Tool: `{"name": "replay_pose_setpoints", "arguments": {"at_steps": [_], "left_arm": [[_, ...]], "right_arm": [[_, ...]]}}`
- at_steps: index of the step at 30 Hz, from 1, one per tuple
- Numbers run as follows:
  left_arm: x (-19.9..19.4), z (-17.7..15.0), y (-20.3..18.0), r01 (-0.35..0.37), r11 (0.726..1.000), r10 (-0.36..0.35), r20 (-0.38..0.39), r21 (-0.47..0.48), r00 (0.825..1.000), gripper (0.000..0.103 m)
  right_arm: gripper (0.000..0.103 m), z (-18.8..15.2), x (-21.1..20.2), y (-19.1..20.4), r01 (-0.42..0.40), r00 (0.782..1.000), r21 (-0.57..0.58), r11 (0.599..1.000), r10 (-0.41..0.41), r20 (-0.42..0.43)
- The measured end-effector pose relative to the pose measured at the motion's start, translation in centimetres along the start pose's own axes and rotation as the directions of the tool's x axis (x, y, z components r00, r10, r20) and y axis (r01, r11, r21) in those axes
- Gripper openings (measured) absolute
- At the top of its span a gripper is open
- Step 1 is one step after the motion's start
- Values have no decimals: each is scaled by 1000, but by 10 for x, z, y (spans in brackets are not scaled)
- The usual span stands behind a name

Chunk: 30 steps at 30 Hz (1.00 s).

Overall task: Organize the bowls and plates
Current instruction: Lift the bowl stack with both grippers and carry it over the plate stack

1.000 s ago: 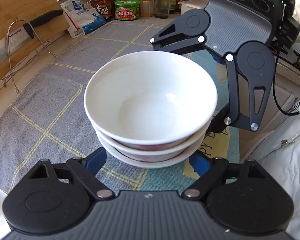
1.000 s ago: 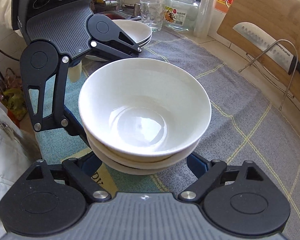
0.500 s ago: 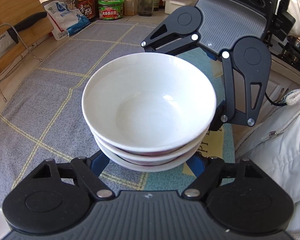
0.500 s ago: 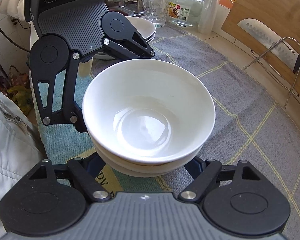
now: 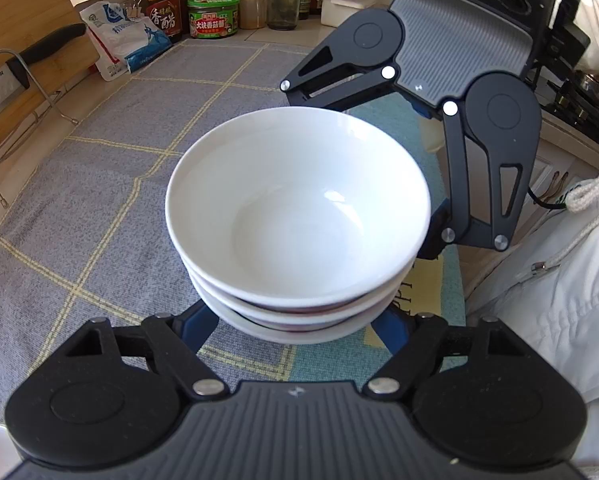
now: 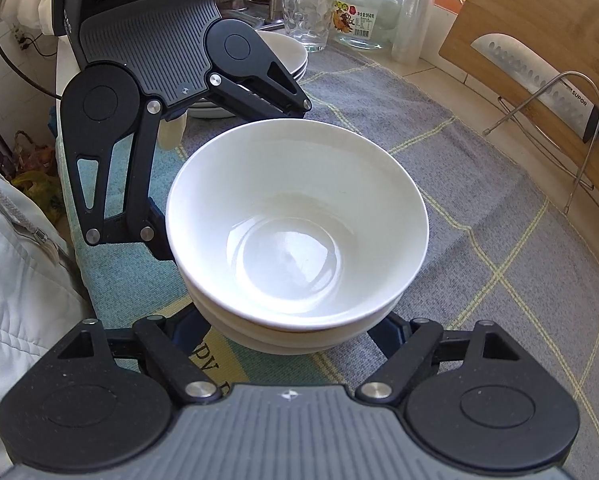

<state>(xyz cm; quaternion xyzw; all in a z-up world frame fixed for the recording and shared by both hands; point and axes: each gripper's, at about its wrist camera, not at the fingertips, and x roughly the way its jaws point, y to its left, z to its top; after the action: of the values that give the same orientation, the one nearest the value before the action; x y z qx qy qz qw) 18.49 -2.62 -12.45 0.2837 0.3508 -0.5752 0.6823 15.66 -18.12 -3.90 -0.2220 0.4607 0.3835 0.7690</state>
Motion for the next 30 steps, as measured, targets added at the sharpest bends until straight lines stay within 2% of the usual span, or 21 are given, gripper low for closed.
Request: {"name": "replay_pose_setpoints", "arguments": {"at_steps": [21, 30], "left_arm": [[-7, 0, -2, -17, 999, 18, 17, -28, 1000, 83], [-47, -11, 2, -90, 992, 96, 59, -91, 994, 83]], "right_arm": [[87, 7, -5, 2, -3, 1000, 2, 1000, 3, 6], [87, 42, -13, 12, -14, 1000, -91, 996, 16, 22]]}}
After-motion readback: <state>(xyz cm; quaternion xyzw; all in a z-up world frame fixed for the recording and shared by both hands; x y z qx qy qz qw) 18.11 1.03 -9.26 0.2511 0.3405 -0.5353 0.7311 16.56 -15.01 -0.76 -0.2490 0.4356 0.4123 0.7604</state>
